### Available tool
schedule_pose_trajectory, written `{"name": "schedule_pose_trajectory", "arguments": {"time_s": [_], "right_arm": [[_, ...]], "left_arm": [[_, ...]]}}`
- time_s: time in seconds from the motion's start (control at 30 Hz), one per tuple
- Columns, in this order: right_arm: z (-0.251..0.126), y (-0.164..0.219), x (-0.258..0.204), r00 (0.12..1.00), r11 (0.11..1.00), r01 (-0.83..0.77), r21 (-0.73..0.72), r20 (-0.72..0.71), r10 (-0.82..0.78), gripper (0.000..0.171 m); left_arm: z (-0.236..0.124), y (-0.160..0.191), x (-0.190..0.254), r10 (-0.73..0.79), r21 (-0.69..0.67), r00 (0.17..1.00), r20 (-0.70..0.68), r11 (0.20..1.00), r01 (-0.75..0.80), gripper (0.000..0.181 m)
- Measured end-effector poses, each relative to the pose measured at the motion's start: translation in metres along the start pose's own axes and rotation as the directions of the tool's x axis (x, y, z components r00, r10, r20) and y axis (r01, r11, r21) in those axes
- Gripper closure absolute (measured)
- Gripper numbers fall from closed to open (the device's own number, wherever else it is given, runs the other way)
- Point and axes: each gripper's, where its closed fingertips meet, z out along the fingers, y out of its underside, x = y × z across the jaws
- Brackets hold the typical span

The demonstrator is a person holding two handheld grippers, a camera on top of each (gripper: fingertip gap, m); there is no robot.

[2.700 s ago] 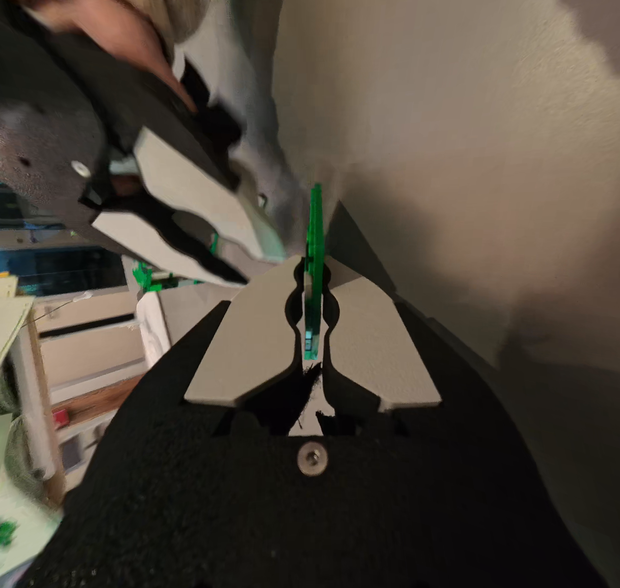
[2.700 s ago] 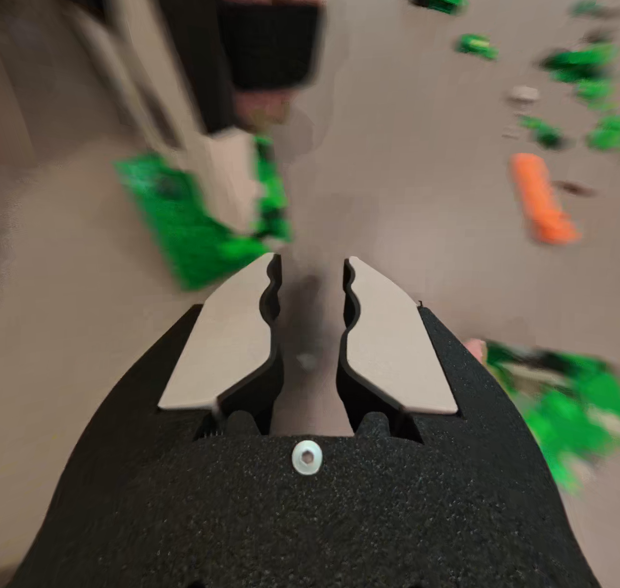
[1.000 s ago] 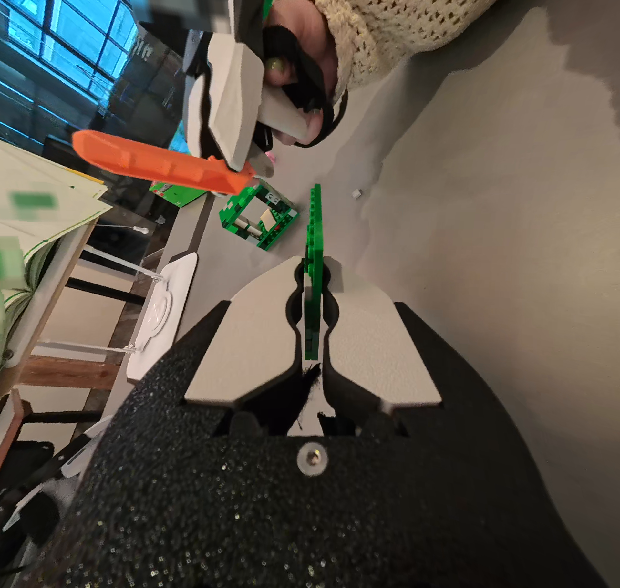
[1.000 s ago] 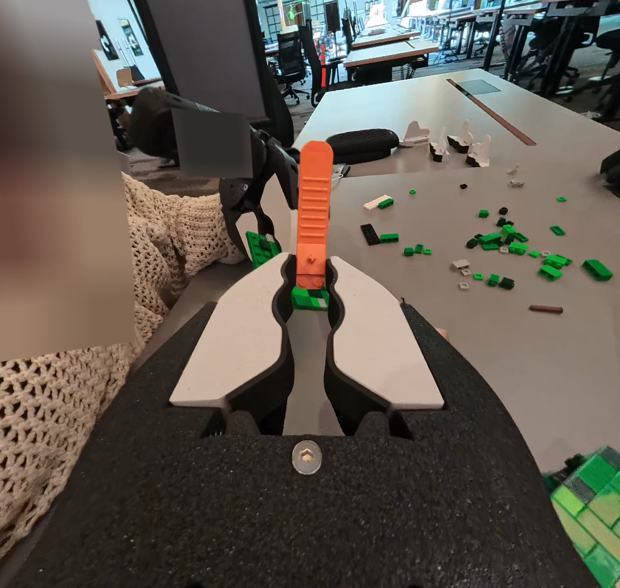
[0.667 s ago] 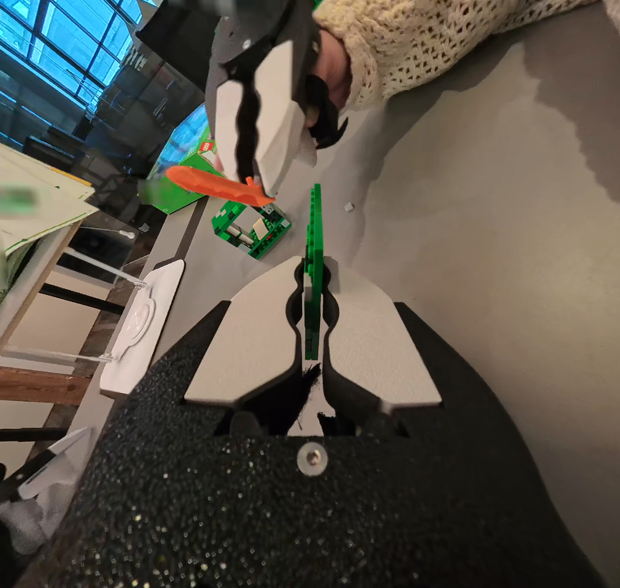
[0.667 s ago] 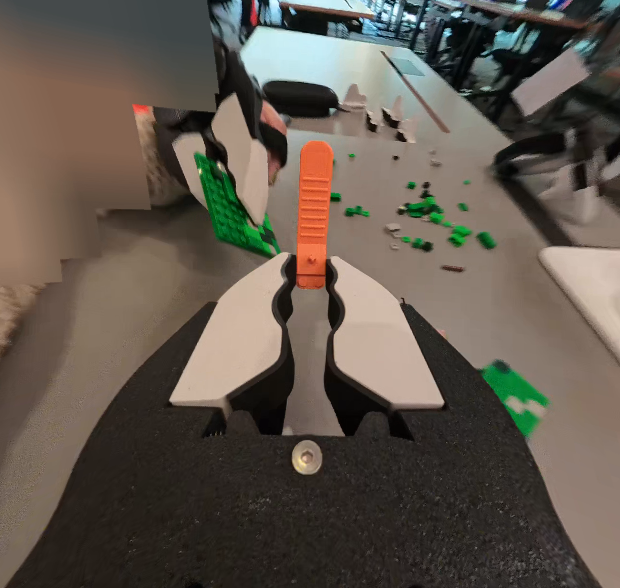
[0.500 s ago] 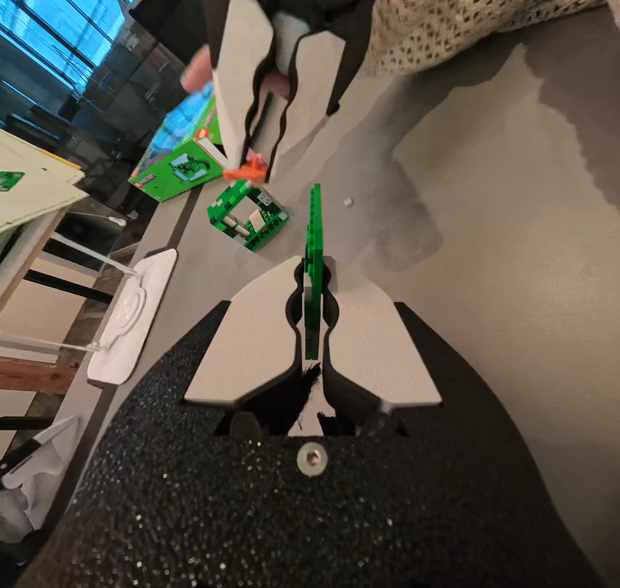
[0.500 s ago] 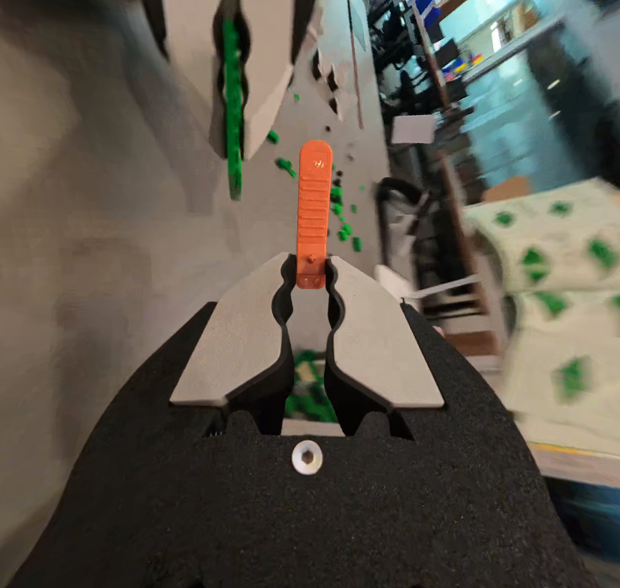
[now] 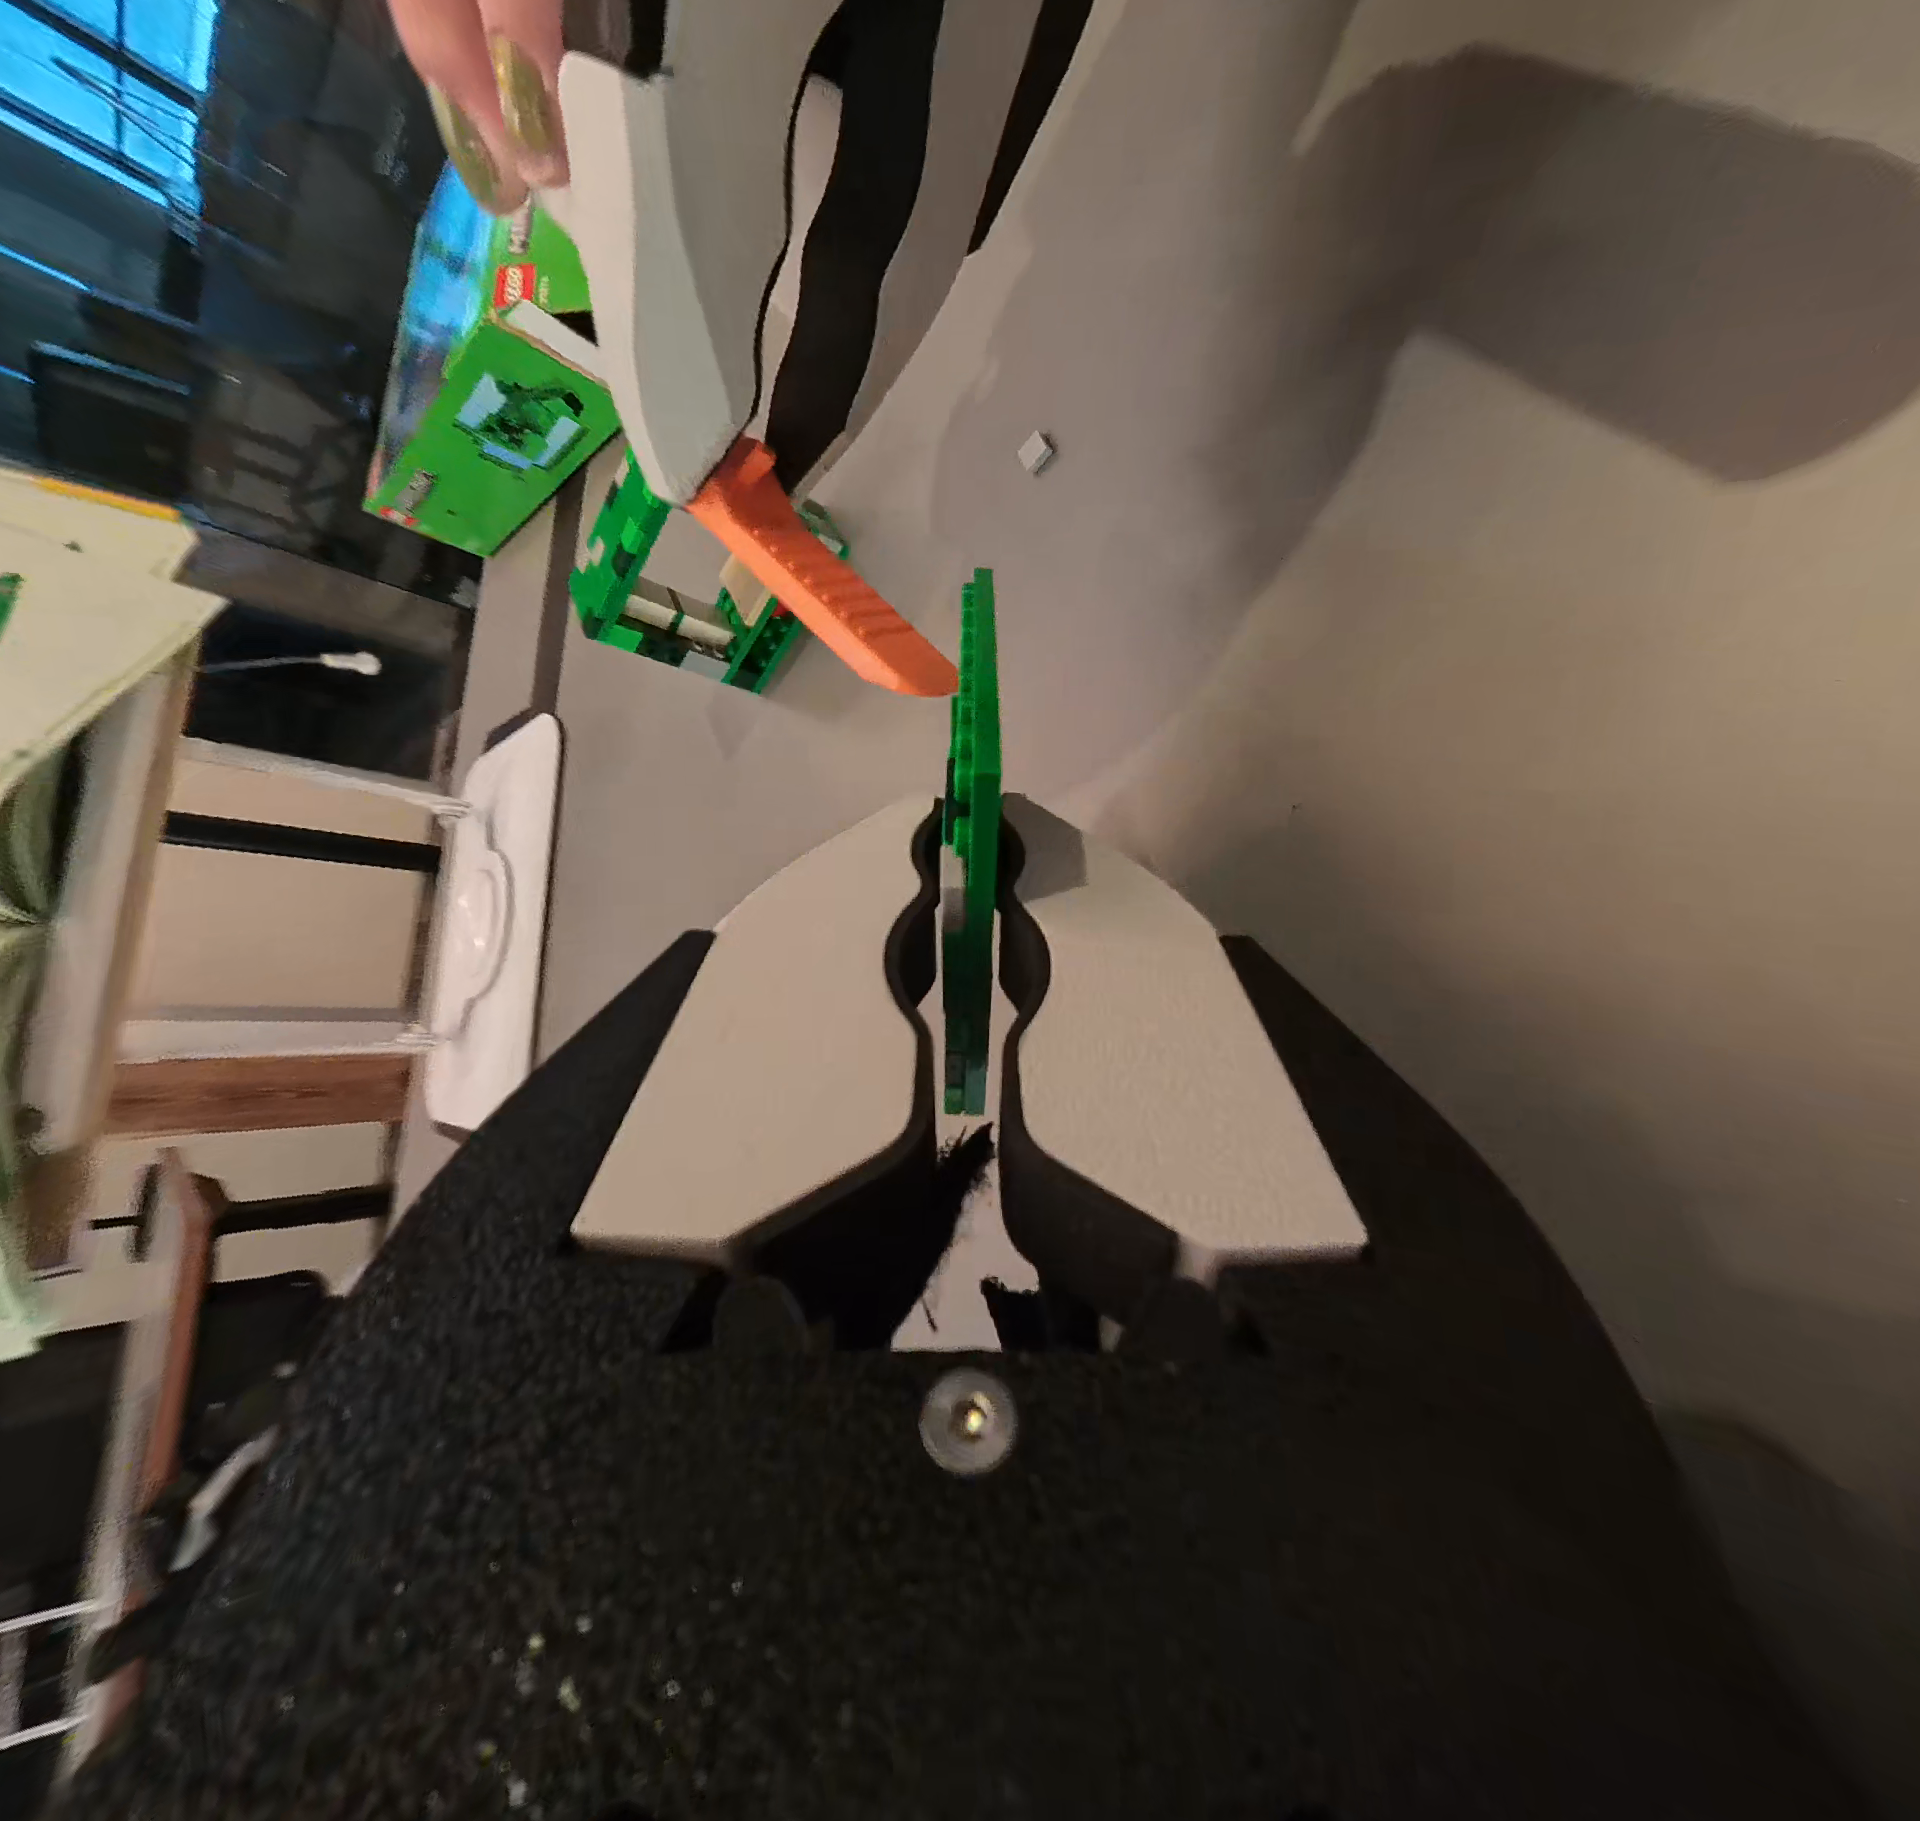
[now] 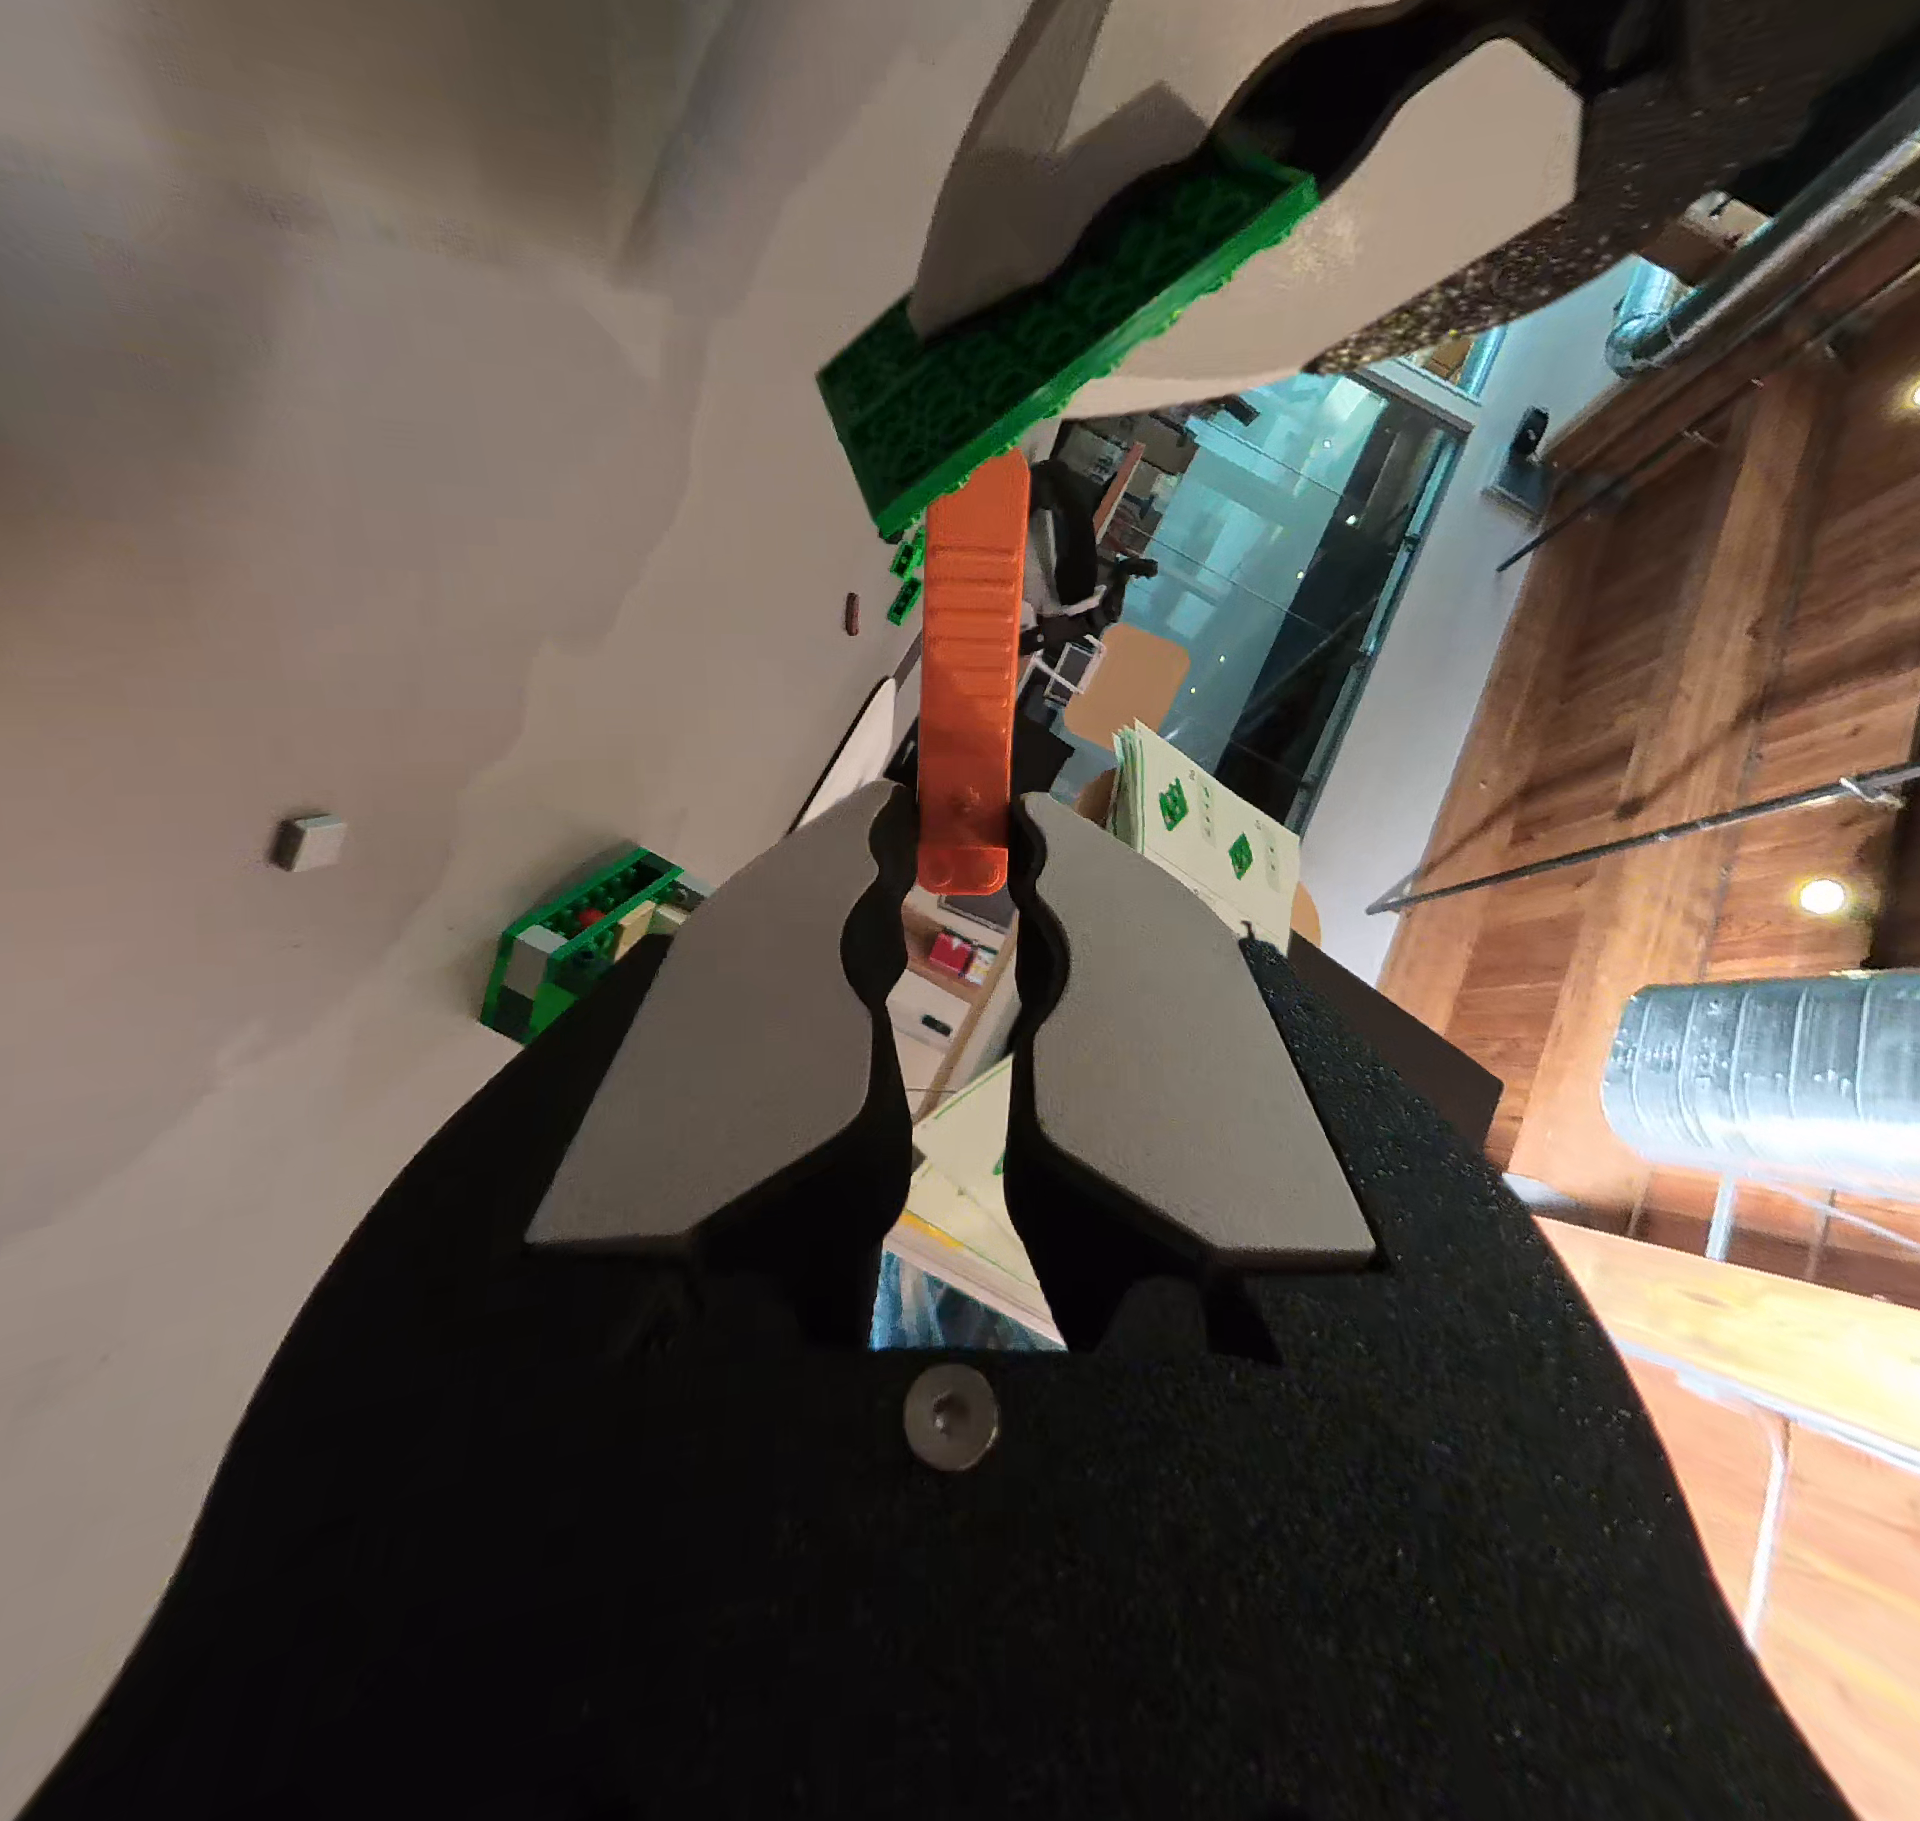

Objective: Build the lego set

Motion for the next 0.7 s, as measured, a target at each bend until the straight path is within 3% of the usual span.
{"name": "schedule_pose_trajectory", "arguments": {"time_s": [0.1, 0.17, 0.2, 0.27, 0.33, 0.37, 0.43, 0.6, 0.7], "right_arm": [[-0.001, 0.003, -0.013, 0.994, 0.998, -0.062, -0.025, 0.094, 0.064, 0.155], [-0.001, 0.012, -0.03, 0.935, 0.962, -0.248, -0.112, 0.234, 0.268, 0.155], [-0.002, 0.012, -0.036, 0.865, 0.912, -0.384, -0.143, 0.29, 0.41, 0.155], [-0.01, -0.003, -0.048, 0.588, 0.713, -0.672, -0.199, 0.443, 0.677, 0.155], [-0.023, -0.023, -0.051, 0.257, 0.484, -0.83, -0.277, 0.581, 0.773, 0.155], [-0.03, -0.031, -0.052, 0.121, 0.4, -0.857, -0.326, 0.627, 0.77, 0.155], [-0.037, -0.037, -0.053, -0.045, 0.299, -0.861, -0.412, 0.646, 0.762, 0.155], [-0.044, -0.045, -0.062, -0.31, 0.187, -0.783, -0.593, 0.633, 0.71, 0.155], [-0.04, -0.044, -0.064, -0.365, 0.17, -0.751, -0.638, 0.616, 0.698, 0.155]], "left_arm": [[0.003, 0.003, -0.004, 0.141, -0.056, 0.987, 0.081, 0.989, -0.136, 0.176], [0.004, 0.006, -0.011, 0.313, -0.141, 0.934, 0.173, 0.946, -0.292, 0.176], [0.004, 0.007, -0.015, 0.409, -0.197, 0.888, 0.213, 0.908, -0.371, 0.176], [0.005, 0.008, -0.019, 0.57, -0.294, 0.785, 0.244, 0.815, -0.5, 0.176], [0.009, 0.006, -0.017, 0.658, -0.339, 0.713, 0.242, 0.746, -0.573, 0.176], [0.011, 0.006, -0.015, 0.686, -0.357, 0.691, 0.23, 0.72, -0.595, 0.176], [0.015, 0.006, -0.013, 0.725, -0.384, 0.656, 0.213, 0.679, -0.626, 0.176], [0.018, 0.005, -0.011, 0.805, -0.46, 0.575, 0.145, 0.57, -0.681, 0.176], [0.017, 0.001, -0.01, 0.842, -0.488, 0.527, 0.12, 0.512, -0.707, 0.176]]}}
